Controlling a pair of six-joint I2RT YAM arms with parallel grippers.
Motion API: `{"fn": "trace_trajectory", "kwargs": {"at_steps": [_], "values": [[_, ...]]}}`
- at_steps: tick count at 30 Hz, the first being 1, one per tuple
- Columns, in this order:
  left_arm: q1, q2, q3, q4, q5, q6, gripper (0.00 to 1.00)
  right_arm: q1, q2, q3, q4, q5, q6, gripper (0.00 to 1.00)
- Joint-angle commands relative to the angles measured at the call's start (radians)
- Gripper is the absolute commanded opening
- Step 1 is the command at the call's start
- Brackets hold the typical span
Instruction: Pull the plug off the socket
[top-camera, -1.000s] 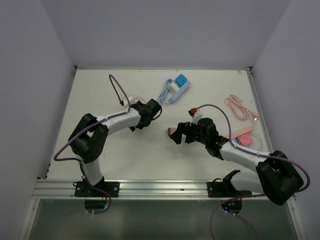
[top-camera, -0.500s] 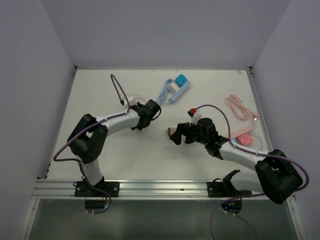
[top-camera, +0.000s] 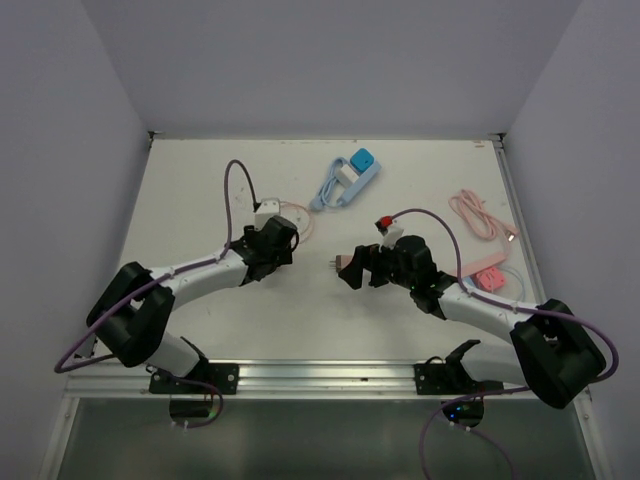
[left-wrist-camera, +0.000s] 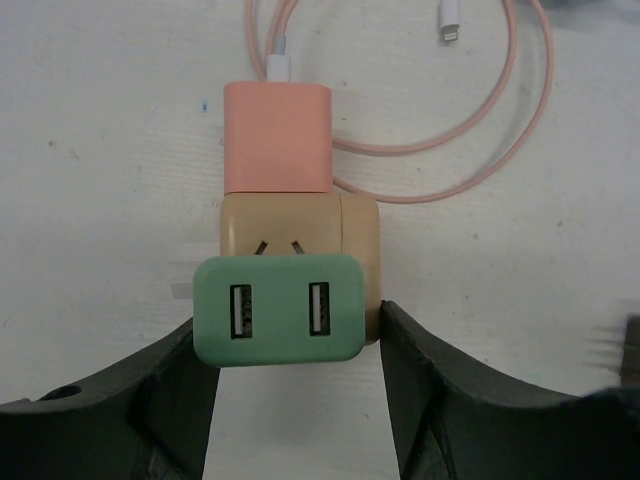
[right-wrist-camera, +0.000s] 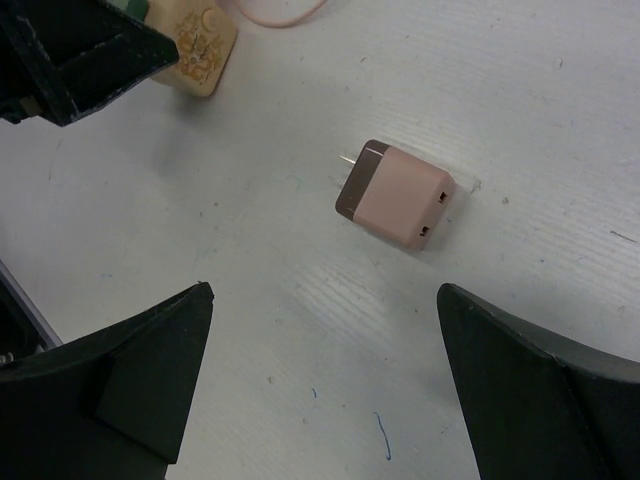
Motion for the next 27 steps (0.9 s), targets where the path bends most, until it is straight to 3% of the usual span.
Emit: {"fn": "trace_trajectory", "kwargs": {"at_steps": [1,5,10,15,18,27], "values": [[0.004,-0.103,-0.072,0.203,0.167,0.227,0.38,0.004,-0.025,0.011,0.029,-0.025,0.005,0.98],[-0.008,-0.155,-0.158,0.247,0.325,0.293,0.41,0.004,-0.042,0.013,0.03,-0.028,0.045,0.98],[-0.031,-0.189,-0.207,0.287,0.347,0.313,0.52,0.004,-0.059,0.005,0.05,-0.01,0.105,0.98],[-0.034,-0.215,-0.244,0.332,0.344,0.324,0.74,0.004,-0.033,0.014,0.096,-0.023,0.169,0.98],[-0.034,-0.209,-0.244,0.352,0.333,0.327,0.82,0.004,-0.006,0.016,0.125,-0.037,0.206,0.98],[-0.045,-0.188,-0.241,0.381,0.281,0.301,0.81,0.004,0.028,0.016,0.148,-0.039,0.223,0.98]]}}
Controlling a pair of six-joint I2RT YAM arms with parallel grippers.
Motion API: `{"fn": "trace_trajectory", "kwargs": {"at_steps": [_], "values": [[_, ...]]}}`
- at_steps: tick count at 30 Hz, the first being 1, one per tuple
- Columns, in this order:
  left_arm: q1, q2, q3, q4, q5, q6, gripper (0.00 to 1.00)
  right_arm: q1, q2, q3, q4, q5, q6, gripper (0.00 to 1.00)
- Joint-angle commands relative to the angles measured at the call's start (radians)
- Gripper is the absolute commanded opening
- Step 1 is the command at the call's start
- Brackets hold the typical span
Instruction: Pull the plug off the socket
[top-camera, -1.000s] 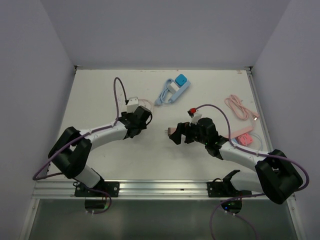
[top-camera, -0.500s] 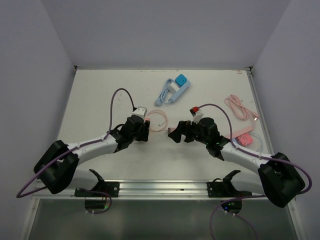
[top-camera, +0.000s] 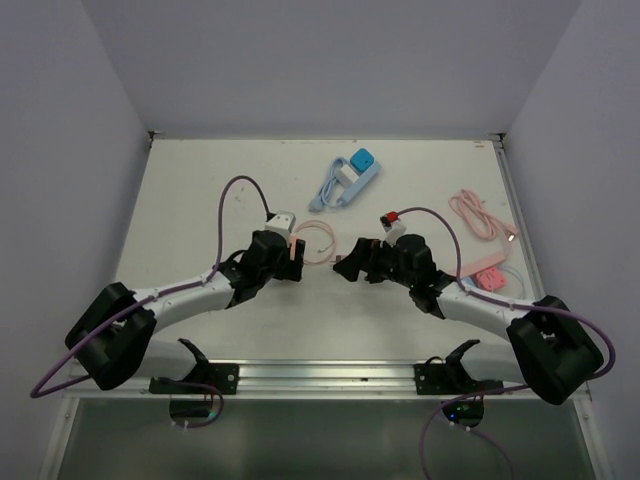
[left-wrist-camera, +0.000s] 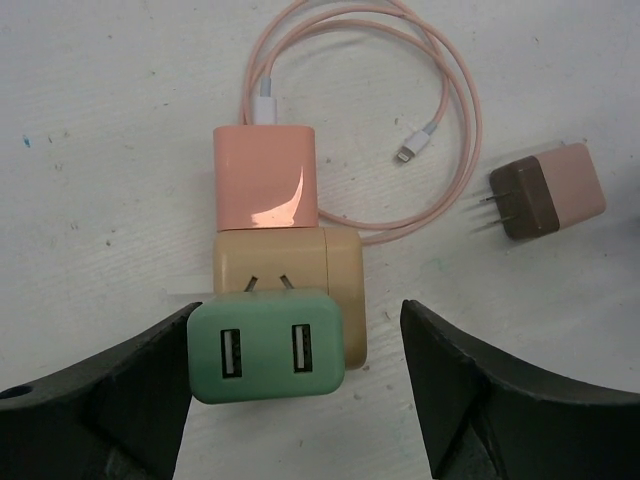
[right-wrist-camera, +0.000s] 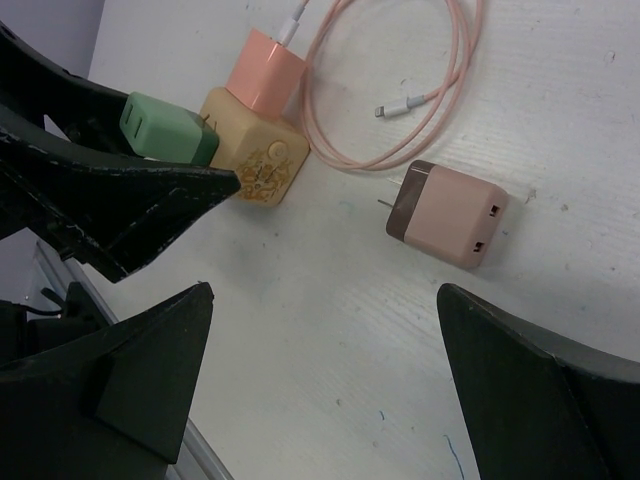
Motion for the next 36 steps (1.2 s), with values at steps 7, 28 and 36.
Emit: {"fn": "trace_trajectory", "kwargs": {"at_steps": [7,28,36], "values": [[-0.04,0.038,0.013,0.029,-0.11,-0.033,0.79,0.004,0.032,0.022,0.081,-0.014,0.033,0.98],[-0.08,0.019,-0.018,0.077,-0.116,-0.032,0.32,0.006,0.189,0.118,0.223,-0.091,0.147,0.96],[-0.086,-0.099,-0.094,0.173,-0.05,0.016,0.15,0.013,0.33,0.238,0.286,-0.1,0.275,0.92]]}}
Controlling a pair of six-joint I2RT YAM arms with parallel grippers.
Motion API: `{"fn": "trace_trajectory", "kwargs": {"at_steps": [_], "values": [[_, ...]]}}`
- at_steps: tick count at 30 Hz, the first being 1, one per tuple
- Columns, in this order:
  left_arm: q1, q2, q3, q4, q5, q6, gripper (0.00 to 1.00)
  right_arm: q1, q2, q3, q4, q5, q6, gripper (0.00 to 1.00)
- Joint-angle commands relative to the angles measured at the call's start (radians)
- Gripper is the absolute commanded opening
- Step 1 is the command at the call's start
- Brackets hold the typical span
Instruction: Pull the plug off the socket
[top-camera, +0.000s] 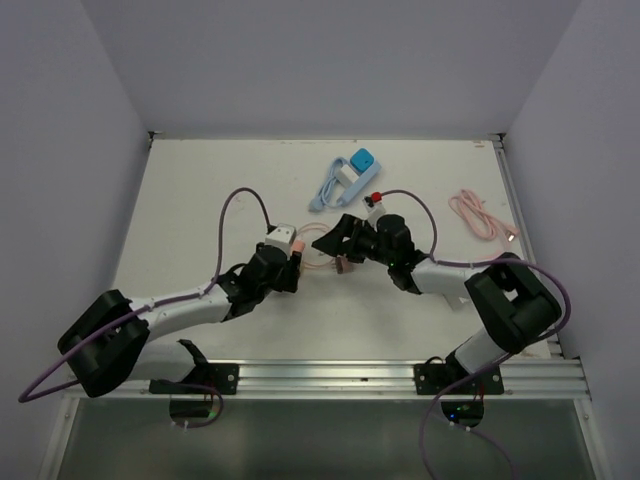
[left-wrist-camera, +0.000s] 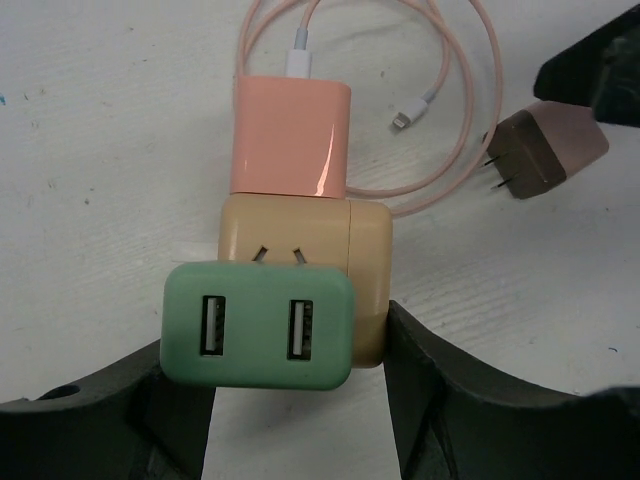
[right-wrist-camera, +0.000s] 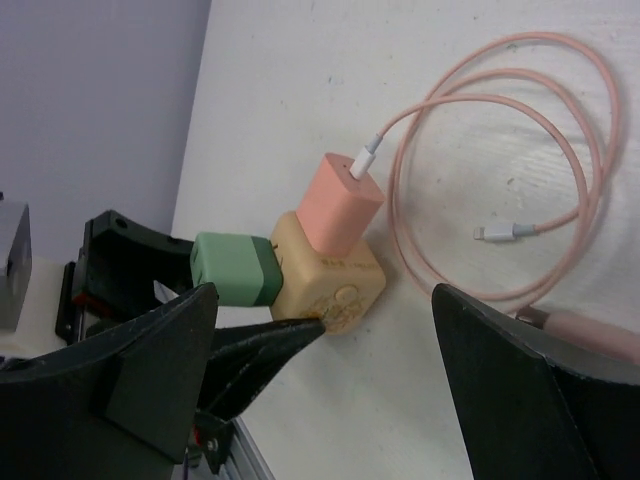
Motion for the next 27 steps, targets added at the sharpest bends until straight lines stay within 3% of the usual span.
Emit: {"fn": "trace_trajectory", "kwargs": {"at_steps": [1,14,20,23,27], "values": [[-0.011,-0.07,-0.021,0.155,0.033,0.04,0.14,0.009,0.051,0.073,0.081,-0.018,0.087,0.92],[-0.046,-0.133,-0.047,0.2,0.044,0.045,0.1,0.055,0.215,0.182,0.104,-0.018,0.165,0.85],[-0.058,-0.167,-0.067,0.217,0.045,0.032,0.1,0.061,0.266,0.2,0.132,-0.026,0.175,0.68],[-0.061,-0.177,-0.087,0.232,0.045,0.025,0.1,0.061,0.29,0.196,0.182,-0.043,0.193,0.53],[-0.066,-0.193,-0.111,0.24,0.048,0.006,0.08,0.06,0.303,0.185,0.238,-0.051,0.224,0.25]]}}
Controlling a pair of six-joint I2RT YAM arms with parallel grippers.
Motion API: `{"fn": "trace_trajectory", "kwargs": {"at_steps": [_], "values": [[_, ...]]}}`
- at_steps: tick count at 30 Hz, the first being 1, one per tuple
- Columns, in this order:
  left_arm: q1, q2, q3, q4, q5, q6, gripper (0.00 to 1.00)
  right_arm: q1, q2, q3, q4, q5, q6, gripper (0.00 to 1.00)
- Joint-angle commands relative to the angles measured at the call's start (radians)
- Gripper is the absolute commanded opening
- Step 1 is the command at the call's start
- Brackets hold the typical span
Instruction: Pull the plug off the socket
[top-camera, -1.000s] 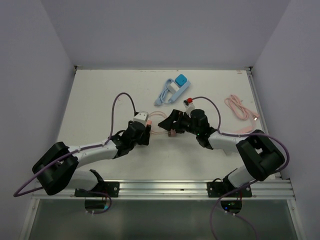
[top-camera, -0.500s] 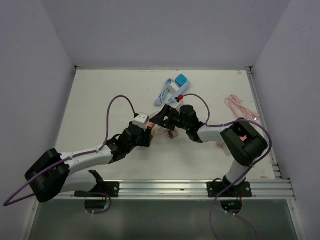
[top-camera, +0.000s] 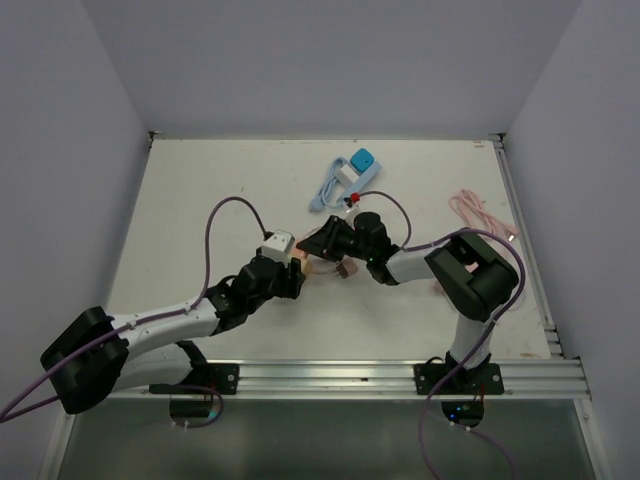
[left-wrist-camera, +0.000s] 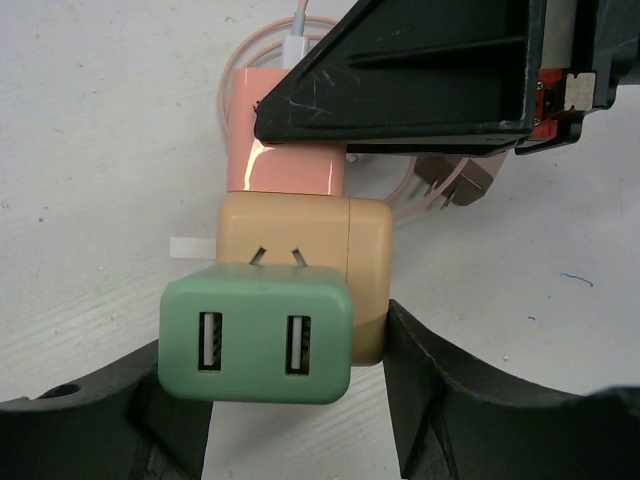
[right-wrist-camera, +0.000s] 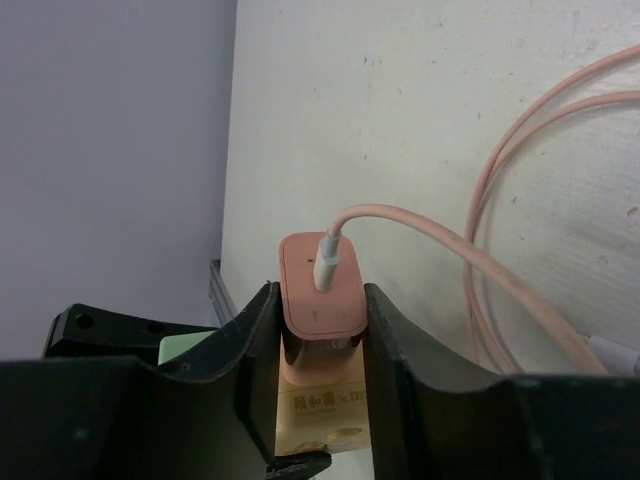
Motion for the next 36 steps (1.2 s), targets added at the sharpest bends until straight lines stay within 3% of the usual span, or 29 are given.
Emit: {"fn": "trace_trajectory", "kwargs": {"at_steps": [1,4,6,19,26,36], "values": [[-0.012,-0.045,-0.012,0.122,-0.004,-0.013,0.07,0.001,0.011,0.023,0.103,-0.007,0.029,0.2],[-0.015,-0.07,-0.043,0.122,-0.009,-0.036,0.0,0.001,-0.001,0.026,0.104,-0.004,0.025,0.04],[-0.015,-0.078,-0.05,0.107,-0.012,-0.046,0.0,-0.001,-0.009,0.028,0.099,0.001,0.022,0.0],[-0.026,-0.127,-0.095,-0.019,-0.045,-0.129,0.0,-0.127,-0.062,0.084,0.056,-0.016,0.037,0.0],[-0.04,-0.11,-0.07,-0.082,-0.056,-0.149,0.0,-0.19,-0.122,0.187,-0.134,0.027,-0.038,0.0],[-0.046,-0.174,-0.078,-0.145,-0.067,-0.172,0.0,-0.208,-0.125,0.249,-0.24,0.067,-0.103,0.0]]}}
